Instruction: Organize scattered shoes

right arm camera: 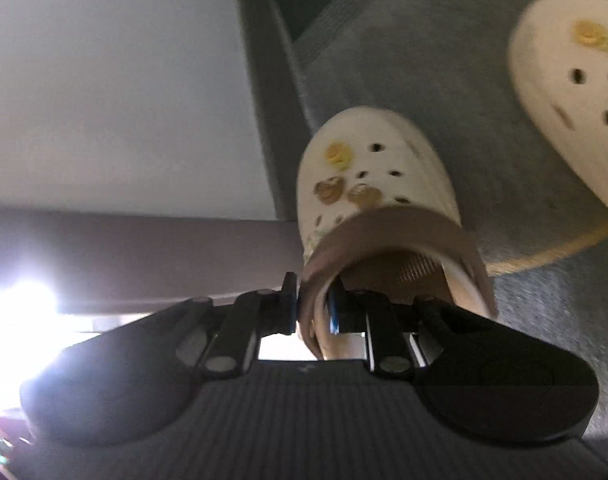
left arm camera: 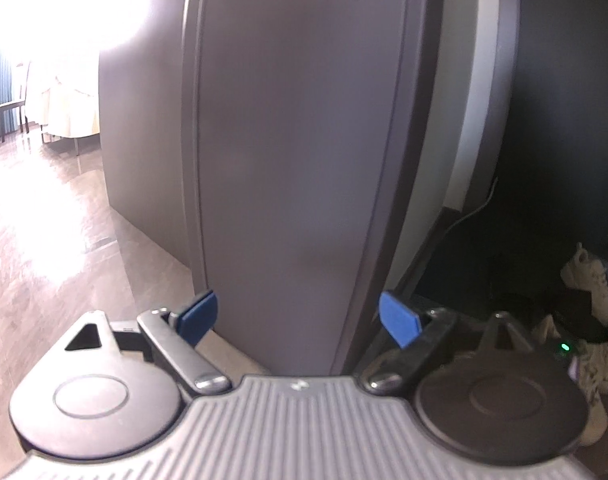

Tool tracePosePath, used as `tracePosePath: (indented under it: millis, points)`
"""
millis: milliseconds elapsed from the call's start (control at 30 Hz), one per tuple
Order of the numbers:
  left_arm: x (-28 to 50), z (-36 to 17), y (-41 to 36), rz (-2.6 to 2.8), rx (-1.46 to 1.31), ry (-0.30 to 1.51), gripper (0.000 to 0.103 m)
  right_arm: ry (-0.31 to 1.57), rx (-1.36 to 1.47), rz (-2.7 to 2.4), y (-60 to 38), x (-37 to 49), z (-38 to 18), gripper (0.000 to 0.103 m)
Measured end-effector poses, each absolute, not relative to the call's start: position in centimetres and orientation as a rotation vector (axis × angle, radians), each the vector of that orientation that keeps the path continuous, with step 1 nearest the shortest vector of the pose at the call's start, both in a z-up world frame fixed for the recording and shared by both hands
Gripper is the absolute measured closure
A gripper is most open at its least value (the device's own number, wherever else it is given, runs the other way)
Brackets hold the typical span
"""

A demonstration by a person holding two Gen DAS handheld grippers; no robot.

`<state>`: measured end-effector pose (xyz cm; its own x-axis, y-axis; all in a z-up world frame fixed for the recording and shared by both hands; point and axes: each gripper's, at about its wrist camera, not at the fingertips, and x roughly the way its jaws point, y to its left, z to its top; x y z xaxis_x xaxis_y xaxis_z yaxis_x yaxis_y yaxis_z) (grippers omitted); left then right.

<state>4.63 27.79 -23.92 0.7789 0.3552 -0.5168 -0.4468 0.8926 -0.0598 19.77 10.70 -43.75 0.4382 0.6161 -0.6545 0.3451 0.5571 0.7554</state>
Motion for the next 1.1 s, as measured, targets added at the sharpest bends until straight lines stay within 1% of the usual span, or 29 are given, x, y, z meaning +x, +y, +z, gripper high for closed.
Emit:
tracePosePath:
  millis: [100, 167, 200, 233, 267, 300, 500, 533, 600, 633, 667, 767, 867, 1000, 1100]
  points:
    - [4.5, -23.8, 27.6, 0.431, -0.19, 0.511, 0.013, 1.193, 1.049, 0.227, 11.5, 20.1, -44.6, 0.082]
    - [4.3, -23.7, 27.5, 0.429, -0.2, 0.504, 0.012, 1.207, 1.011, 0.297, 11.9, 20.6, -44.3, 0.071]
    - [4.2, -23.7, 27.5, 0.428, -0.208, 0.501, 0.012, 1.206, 0.989, 0.316, 11.8, 20.7, -43.9, 0.057]
    - [4.2, -23.7, 27.5, 0.428, -0.214, 0.5, 0.012, 1.205, 0.967, 0.335, 11.7, 20.7, -43.6, 0.041]
    - [4.1, -23.6, 27.5, 0.427, -0.221, 0.499, 0.012, 1.203, 0.945, 0.354, 11.6, 20.8, -43.2, 0.031]
    - [4.1, -23.7, 27.5, 0.424, -0.23, 0.5, 0.012, 1.202, 0.928, 0.374, 11.4, 20.9, -42.8, 0.025]
    - [4.6, -22.6, 26.9, 0.369, -0.193, 0.447, 0.011, 1.178, 0.832, 0.482, 7.4, 20.4, -38.6, 0.026]
    - [4.7, -22.2, 26.9, 0.348, -0.202, 0.429, 0.01, 1.11, 0.729, 0.505, 6.1, 19.8, -37.0, 0.025]
    - [4.7, -22.1, 26.7, 0.329, -0.209, 0.414, 0.003, 0.969, 0.526, 0.547, 3.5, 18.5, -33.6, 0.026]
    - [4.6, -22.0, 26.4, 0.32, -0.208, 0.403, 0.002, 0.891, 0.411, 0.559, 1.8, 17.7, -32.1, 0.026]
    - [4.5, -22.1, 25.8, 0.317, -0.199, 0.397, 0.0, 0.824, 0.293, 0.555, -0.5, 16.9, -31.4, 0.025]
    - [4.6, -22.5, 23.9, 0.303, -0.146, 0.41, 0.0, 0.813, 0.142, 0.54, -4.8, 15.9, -33.1, 0.026]
    - [4.6, -23.1, 21.8, 0.265, -0.068, 0.44, 0.0, 0.875, 0.072, 0.527, -8.4, 14.4, -35.3, 0.025]
    - [5.3, -24.0, 20.7, 0.275, -0.037, 0.517, 0.0, 0.945, 0.048, 0.494, -9.7, 12.8, -38.4, 0.026]
    - [5.9, -24.5, 20.9, 0.303, -0.088, 0.58, 0.0, 0.96, 0.043, 0.443, -9.0, 11.4, -41.0, 0.027]
